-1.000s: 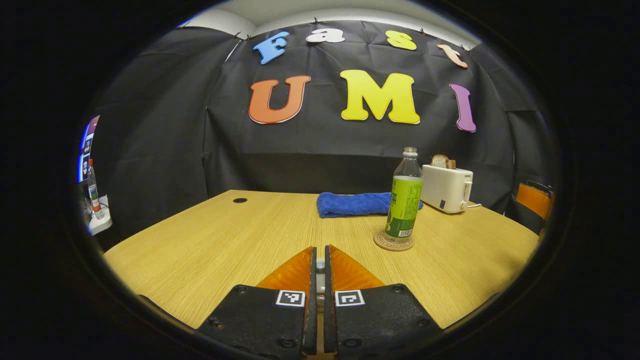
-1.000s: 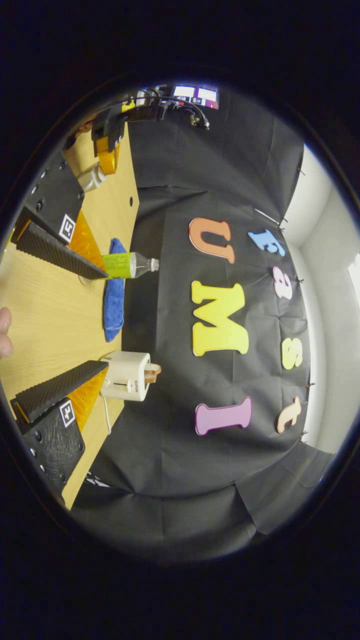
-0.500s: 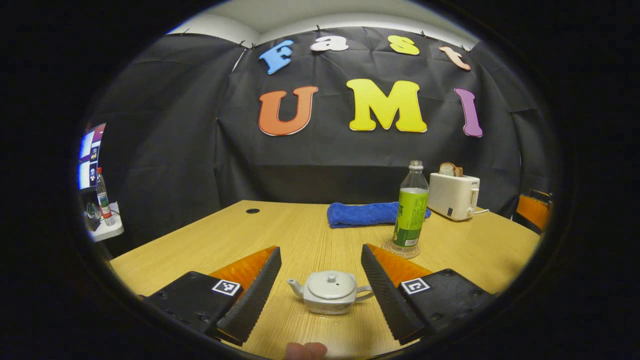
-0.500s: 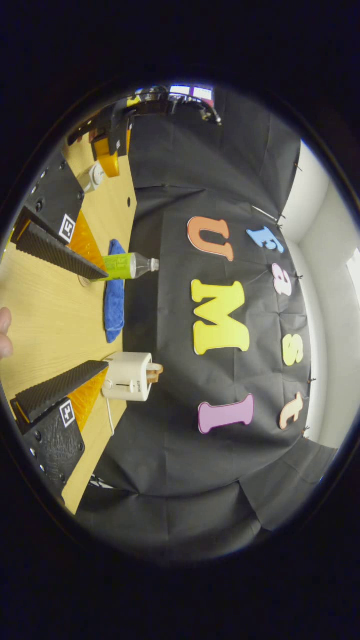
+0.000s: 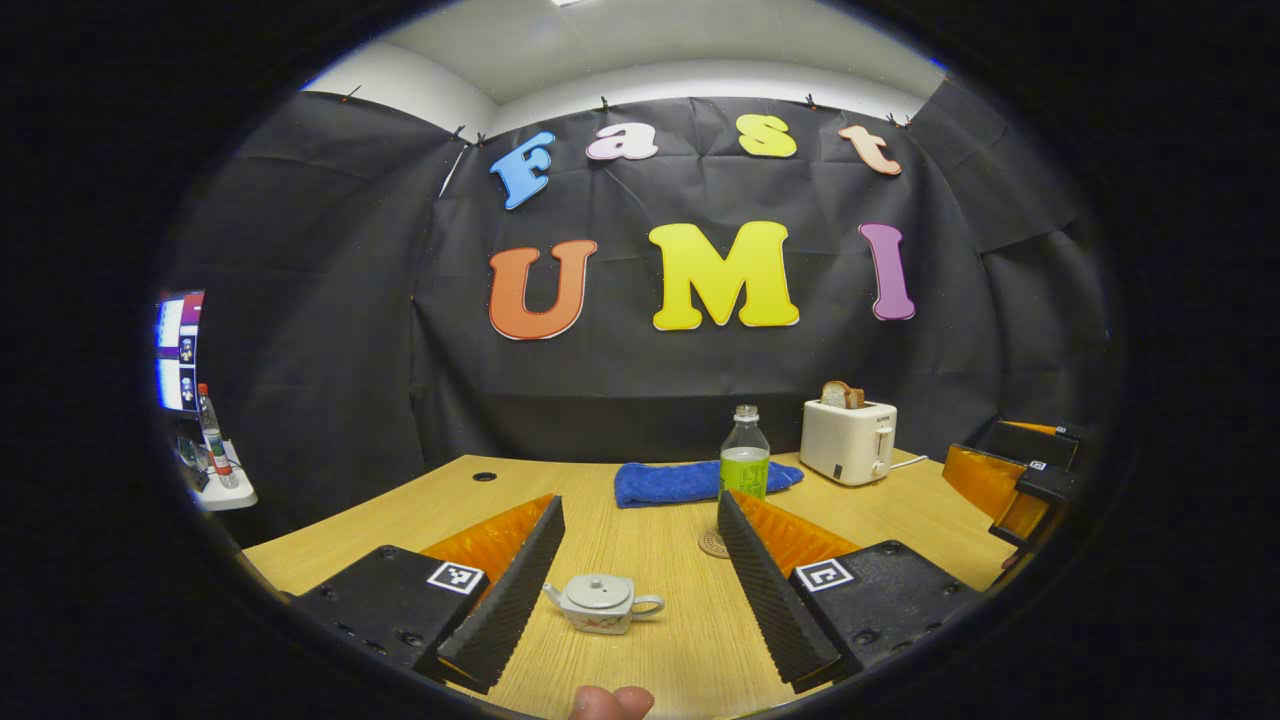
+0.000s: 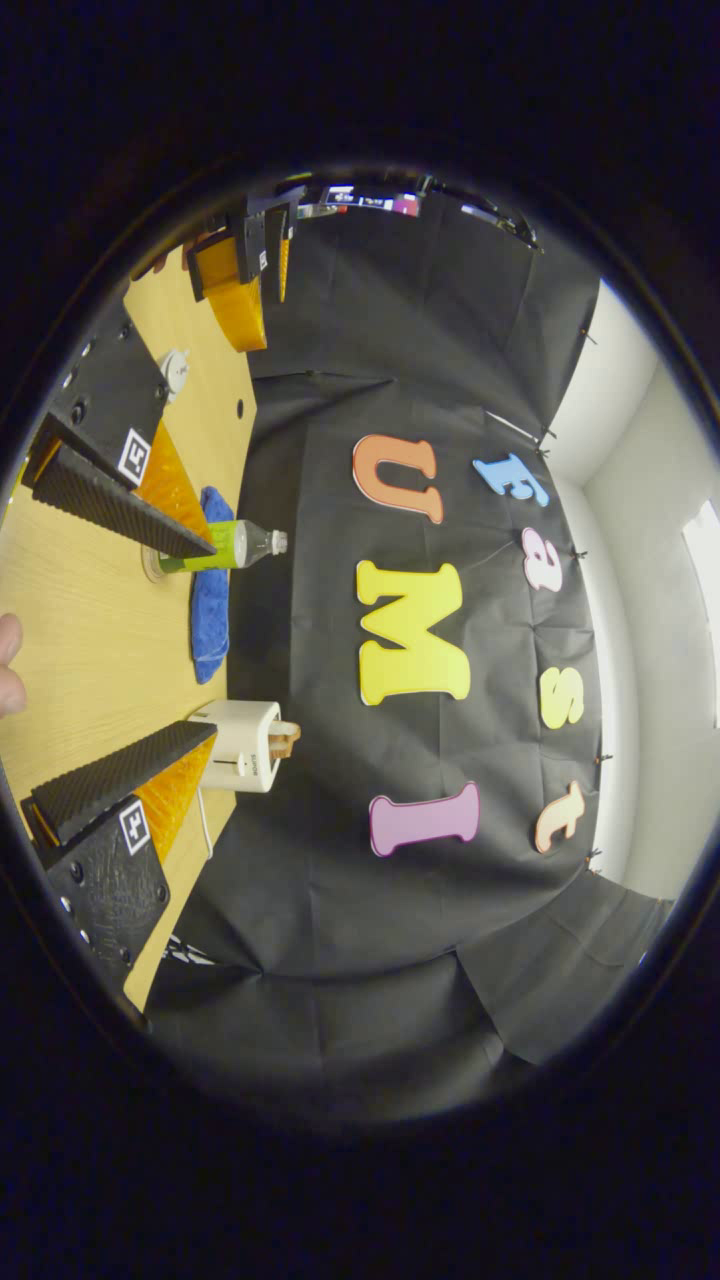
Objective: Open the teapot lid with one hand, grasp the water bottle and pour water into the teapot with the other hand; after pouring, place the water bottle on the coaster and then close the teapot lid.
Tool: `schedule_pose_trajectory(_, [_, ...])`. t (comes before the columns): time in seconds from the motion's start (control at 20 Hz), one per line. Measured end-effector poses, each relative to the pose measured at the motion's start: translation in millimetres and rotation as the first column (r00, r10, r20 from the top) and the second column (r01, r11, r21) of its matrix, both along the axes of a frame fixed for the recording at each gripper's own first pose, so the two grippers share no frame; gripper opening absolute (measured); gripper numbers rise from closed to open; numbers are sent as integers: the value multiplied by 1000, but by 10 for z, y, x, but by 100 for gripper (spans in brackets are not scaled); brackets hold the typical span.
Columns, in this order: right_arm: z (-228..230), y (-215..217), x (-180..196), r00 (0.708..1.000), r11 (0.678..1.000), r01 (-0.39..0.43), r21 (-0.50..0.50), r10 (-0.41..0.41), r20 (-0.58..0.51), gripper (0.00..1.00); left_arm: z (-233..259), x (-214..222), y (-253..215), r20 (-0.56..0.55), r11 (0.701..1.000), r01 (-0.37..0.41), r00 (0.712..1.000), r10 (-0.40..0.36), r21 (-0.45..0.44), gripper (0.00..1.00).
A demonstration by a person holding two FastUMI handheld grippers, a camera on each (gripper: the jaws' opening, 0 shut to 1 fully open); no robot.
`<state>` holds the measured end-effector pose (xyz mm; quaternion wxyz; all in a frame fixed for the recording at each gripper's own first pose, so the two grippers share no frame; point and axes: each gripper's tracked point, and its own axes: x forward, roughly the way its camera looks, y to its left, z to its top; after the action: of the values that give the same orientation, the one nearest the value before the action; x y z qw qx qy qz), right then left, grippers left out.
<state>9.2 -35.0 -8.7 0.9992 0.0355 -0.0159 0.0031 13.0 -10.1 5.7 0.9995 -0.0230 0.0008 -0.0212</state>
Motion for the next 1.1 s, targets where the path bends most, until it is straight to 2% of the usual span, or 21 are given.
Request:
schedule_pose_trajectory(0.2, [84,2,-94,1000,999,24,-38,-23,21,98,65,-102,-1,24,1000,7,1000,-7,13,97])
schedule_pose_trajectory(0.7, [223,292,-260,999,999,28,-32,-27,47,96,136,-217,50,42,999,34,998,-36,43,97])
schedule_pose_trajectory(1.1, [283,299,-390,998,999,45,-17,-44,52,95,182,-266,74,52,999,33,998,-35,37,97])
